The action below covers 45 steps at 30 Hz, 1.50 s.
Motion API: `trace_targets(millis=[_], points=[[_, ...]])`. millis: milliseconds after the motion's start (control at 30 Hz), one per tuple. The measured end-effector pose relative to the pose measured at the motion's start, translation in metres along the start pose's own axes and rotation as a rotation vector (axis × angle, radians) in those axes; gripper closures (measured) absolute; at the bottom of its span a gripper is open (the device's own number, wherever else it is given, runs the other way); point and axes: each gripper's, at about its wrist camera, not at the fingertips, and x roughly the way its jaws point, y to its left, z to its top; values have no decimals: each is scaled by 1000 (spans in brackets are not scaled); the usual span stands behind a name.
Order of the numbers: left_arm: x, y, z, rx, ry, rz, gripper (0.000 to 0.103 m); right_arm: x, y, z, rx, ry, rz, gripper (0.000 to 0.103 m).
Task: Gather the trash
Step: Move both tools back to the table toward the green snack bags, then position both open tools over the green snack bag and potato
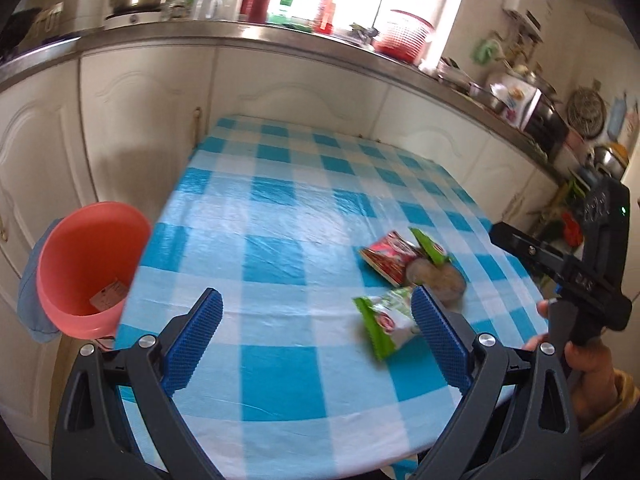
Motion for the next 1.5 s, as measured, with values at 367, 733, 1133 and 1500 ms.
trace_targets(millis=[367,733,1133,1500], points=[[28,-58,-9,154,110,-26,7,-12,-46,-16,53,23,-30,5],[64,-79,-17,206,223,-2,7,-4,-75,-23,131,88,19,5],[92,-81,-6,156,269,20,7,24,-68,-22,117,257,86,5],[98,-74,-10,134,257,37,8,36,-42,-23,34,297,55,5]])
